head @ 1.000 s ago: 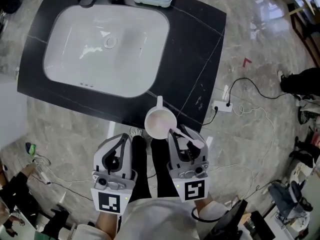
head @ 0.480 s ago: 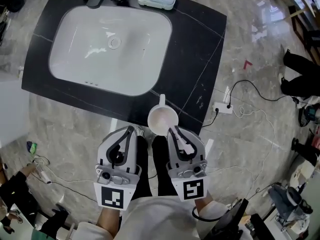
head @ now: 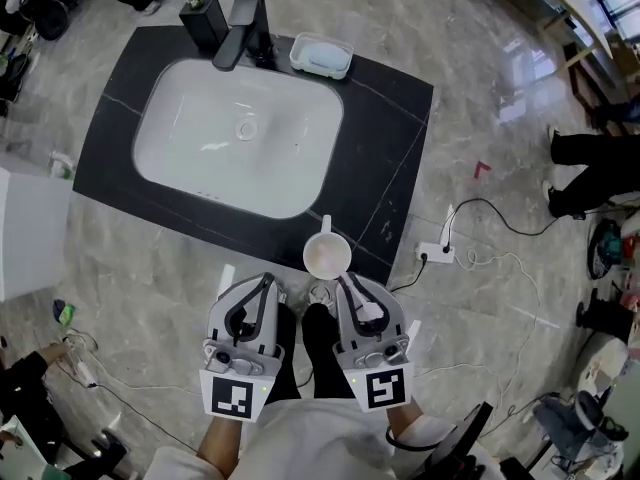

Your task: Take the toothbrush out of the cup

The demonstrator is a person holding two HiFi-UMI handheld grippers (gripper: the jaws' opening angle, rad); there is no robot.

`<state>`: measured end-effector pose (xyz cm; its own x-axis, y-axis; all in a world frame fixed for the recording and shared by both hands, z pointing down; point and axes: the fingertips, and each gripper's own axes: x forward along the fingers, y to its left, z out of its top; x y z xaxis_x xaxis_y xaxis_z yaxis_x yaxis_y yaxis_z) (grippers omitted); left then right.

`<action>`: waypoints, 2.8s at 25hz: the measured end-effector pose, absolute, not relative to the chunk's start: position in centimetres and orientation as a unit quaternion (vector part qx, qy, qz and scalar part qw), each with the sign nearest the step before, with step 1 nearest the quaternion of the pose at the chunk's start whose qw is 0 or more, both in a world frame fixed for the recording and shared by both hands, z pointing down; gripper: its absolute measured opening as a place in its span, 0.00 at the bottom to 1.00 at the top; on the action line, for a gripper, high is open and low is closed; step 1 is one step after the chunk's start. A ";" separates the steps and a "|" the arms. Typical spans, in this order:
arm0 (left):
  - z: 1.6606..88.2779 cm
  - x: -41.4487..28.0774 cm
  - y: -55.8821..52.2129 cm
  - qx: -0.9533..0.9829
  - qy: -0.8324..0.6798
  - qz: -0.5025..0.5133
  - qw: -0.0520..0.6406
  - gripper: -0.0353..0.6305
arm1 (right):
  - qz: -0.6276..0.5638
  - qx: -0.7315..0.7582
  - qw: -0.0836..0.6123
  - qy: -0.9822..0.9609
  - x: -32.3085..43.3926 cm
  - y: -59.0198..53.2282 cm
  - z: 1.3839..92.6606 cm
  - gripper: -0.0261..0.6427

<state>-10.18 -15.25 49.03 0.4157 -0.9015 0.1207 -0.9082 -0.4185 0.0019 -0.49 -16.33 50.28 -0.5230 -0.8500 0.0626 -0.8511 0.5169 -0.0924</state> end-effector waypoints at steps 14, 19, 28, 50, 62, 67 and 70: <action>41.4 -10.8 -14.0 0.838 -0.544 -0.006 0.051 0.05 | 0.003 0.485 -0.025 -0.874 -1.3 -17.1 39.8 0.11; 38.3 -11.5 -13.8 0.832 -0.552 -0.030 0.040 0.05 | -0.007 0.472 -0.029 -0.881 -1.4 -17.2 37.5 0.11; 35.0 -10.9 -12.7 0.841 -0.540 -0.032 0.022 0.05 | -0.027 0.465 -0.030 -0.884 -1.8 -17.0 34.7 0.11; 34.1 -11.4 -10.7 0.852 -0.522 -0.031 0.006 0.05 | -0.045 0.443 -0.055 -0.894 -4.8 -13.1 31.8 0.11; 34.4 -10.2 -8.1 0.858 -0.513 -0.014 0.024 0.05 | -0.018 0.458 -0.045 -0.888 -3.1 -9.6 32.3 0.11; 34.4 -10.0 -8.1 0.860 -0.510 -0.014 0.021 0.05 | -0.022 0.460 -0.048 -0.886 -3.1 -9.4 32.3 0.11; 34.3 -9.7 -8.1 0.861 -0.509 -0.015 0.020 0.05 | -0.021 0.460 -0.052 -0.886 -3.1 -9.3 32.2 0.11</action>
